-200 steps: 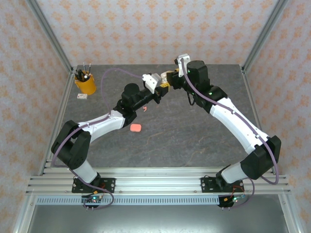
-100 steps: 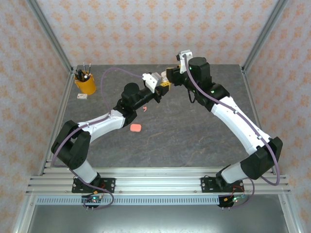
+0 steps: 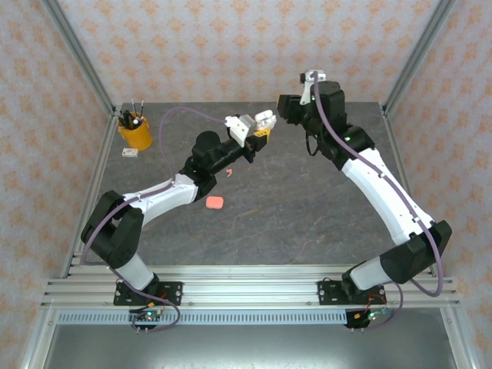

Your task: Insert the wireless bluetooth earbuds into the charging case

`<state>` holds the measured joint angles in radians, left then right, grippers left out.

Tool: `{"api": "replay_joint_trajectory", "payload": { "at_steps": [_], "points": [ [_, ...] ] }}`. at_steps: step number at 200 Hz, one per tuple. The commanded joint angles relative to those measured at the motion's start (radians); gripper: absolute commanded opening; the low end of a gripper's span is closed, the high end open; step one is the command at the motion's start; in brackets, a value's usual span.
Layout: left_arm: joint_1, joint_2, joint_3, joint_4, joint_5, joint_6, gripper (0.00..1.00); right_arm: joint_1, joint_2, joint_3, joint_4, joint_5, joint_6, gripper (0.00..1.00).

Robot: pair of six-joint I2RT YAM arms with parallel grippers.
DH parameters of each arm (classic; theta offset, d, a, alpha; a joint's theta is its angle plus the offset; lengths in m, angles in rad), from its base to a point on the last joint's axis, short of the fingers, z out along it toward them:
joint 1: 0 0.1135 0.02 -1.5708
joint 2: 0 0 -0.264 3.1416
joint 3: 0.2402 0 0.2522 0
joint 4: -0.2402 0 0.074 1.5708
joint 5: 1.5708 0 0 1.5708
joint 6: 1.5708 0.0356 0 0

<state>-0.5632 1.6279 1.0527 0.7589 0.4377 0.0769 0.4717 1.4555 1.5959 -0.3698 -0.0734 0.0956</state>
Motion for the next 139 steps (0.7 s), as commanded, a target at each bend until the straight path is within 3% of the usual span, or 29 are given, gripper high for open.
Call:
{"api": "replay_joint_trajectory", "payload": {
  "at_steps": [1, 56, 106, 139],
  "points": [
    [-0.007, -0.023, 0.022, 0.054, 0.007, 0.009, 0.0, -0.022, -0.001, 0.081, -0.118, 0.011, 0.143, 0.41],
    [-0.008, -0.025, 0.021, 0.072, 0.013, 0.006, 0.0, -0.047, 0.074, 0.168, -0.322, -0.008, 0.227, 0.22],
    [-0.008, -0.018, 0.023, 0.077, 0.014, 0.007, 0.0, -0.04, 0.093, 0.176, -0.416, -0.074, 0.232, 0.13],
    [-0.009, -0.009, 0.027, 0.081, 0.015, -0.001, 0.0, -0.009, 0.112, 0.209, -0.448, -0.083, 0.218, 0.12]
  ]
}}
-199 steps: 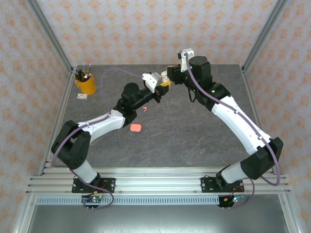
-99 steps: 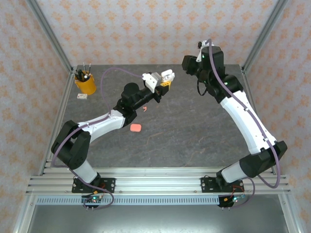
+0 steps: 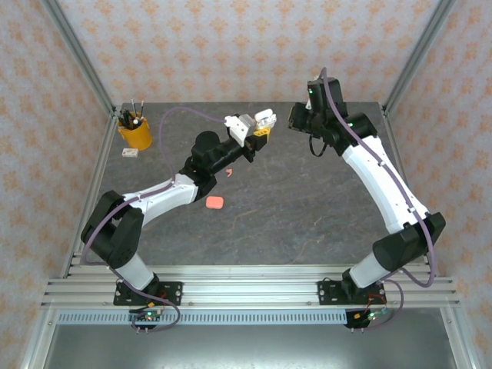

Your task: Insert the wireless bluetooth earbuds into the charging case

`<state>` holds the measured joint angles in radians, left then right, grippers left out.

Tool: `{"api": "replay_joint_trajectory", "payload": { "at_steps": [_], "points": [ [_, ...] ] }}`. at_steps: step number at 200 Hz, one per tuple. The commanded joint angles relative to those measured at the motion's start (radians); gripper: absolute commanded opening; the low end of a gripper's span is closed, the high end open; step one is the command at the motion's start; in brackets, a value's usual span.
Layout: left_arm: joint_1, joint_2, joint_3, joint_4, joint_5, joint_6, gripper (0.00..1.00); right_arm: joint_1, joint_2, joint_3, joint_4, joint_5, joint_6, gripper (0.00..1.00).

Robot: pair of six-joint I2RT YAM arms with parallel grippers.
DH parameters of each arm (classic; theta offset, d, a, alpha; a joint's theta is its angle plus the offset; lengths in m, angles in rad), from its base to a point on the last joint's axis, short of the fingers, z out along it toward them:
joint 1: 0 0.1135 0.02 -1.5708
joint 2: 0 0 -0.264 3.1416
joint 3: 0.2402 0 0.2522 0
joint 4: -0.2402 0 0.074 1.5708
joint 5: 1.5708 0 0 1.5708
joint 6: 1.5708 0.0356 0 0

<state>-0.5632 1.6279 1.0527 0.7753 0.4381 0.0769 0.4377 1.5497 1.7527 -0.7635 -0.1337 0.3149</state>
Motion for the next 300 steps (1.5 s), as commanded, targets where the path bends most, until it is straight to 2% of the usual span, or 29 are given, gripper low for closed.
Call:
{"api": "replay_joint_trajectory", "payload": {
  "at_steps": [1, 179, 244, 300],
  "points": [
    [-0.008, -0.009, 0.028, 0.065, 0.014, -0.002, 0.0, 0.026, 0.019, 0.053, -0.055, -0.023, -0.003, 0.12],
    [-0.009, -0.004, 0.022, 0.077, 0.013, -0.016, 0.0, 0.095, 0.139, 0.207, -0.061, -0.07, -0.007, 0.12],
    [-0.008, -0.012, 0.02, 0.079, 0.01, -0.009, 0.0, 0.095, 0.068, 0.133, -0.079, 0.076, -0.045, 0.12],
    [-0.008, -0.011, 0.018, 0.084, 0.008, -0.011, 0.0, 0.095, 0.029, 0.089, -0.071, 0.09, -0.046, 0.11]
  ]
}}
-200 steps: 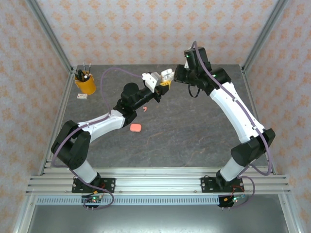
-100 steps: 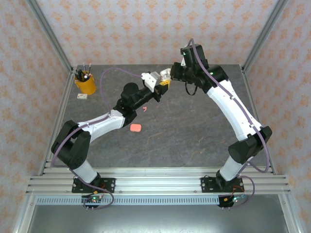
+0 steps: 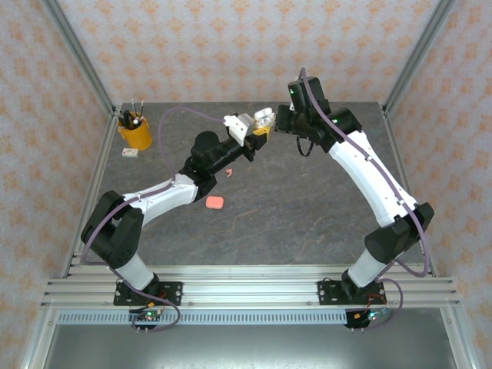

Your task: Insert the wireless bluetooth earbuds into the charging case

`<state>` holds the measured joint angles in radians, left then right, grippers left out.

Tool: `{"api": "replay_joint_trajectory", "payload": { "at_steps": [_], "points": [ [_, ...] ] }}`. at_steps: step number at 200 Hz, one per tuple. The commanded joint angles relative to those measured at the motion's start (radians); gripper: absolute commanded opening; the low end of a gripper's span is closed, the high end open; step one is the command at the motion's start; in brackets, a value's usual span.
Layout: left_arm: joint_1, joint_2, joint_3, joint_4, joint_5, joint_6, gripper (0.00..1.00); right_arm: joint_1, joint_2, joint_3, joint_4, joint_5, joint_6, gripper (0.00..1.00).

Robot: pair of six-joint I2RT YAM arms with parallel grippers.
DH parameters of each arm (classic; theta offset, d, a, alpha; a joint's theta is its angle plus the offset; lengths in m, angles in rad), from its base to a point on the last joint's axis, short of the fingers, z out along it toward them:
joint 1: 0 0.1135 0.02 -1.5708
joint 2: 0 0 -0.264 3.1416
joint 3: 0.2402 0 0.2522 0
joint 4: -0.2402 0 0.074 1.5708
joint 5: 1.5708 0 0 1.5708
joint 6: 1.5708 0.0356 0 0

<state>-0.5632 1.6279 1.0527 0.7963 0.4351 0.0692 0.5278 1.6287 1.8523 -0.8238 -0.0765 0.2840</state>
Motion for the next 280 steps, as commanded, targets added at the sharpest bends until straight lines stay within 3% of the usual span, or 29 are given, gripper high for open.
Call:
{"api": "replay_joint_trajectory", "payload": {
  "at_steps": [1, 113, 280],
  "points": [
    [-0.009, -0.011, 0.019, 0.064, 0.011, -0.003, 0.0, 0.005, -0.051, -0.01, -0.011, 0.031, -0.014, 0.11],
    [-0.007, -0.01, 0.018, 0.066, 0.011, -0.008, 0.0, 0.005, -0.003, 0.059, -0.005, -0.091, 0.02, 0.09],
    [-0.008, 0.001, 0.017, 0.073, 0.014, -0.015, 0.0, 0.028, 0.035, 0.11, 0.015, -0.177, 0.06, 0.08]
  ]
}}
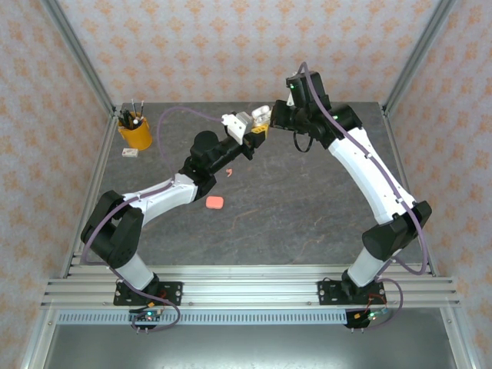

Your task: Insert the wireless bluetooth earbuds into the charging case

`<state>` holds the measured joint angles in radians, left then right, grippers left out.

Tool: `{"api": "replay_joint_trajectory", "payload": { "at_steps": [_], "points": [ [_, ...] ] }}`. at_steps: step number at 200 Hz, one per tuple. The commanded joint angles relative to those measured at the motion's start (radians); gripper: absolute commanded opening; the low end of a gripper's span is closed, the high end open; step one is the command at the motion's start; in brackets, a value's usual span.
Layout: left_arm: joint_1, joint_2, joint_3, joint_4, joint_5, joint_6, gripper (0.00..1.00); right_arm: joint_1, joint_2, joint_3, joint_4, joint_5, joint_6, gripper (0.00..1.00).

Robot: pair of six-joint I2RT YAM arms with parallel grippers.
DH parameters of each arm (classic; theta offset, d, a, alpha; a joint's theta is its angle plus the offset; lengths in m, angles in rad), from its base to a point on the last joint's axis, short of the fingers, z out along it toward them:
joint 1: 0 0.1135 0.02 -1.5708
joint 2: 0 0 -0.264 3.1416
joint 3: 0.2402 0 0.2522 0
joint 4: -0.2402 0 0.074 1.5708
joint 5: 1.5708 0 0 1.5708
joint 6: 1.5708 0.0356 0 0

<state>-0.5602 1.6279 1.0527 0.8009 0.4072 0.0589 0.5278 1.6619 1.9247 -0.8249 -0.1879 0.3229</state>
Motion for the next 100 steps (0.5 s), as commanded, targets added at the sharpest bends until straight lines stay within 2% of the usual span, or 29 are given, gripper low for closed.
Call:
{"api": "replay_joint_trajectory", "payload": {
  "at_steps": [1, 57, 100],
  "points": [
    [-0.011, 0.003, 0.017, 0.069, 0.042, -0.005, 0.0, 0.028, 0.002, 0.037, 0.016, -0.067, 0.022, 0.08],
    [-0.01, 0.016, 0.022, 0.078, 0.041, -0.014, 0.0, 0.028, -0.029, 0.036, 0.01, -0.087, 0.035, 0.08],
    [-0.012, 0.017, 0.026, 0.077, 0.042, -0.013, 0.0, 0.028, -0.049, 0.011, -0.003, -0.036, 0.022, 0.08]
  ]
}}
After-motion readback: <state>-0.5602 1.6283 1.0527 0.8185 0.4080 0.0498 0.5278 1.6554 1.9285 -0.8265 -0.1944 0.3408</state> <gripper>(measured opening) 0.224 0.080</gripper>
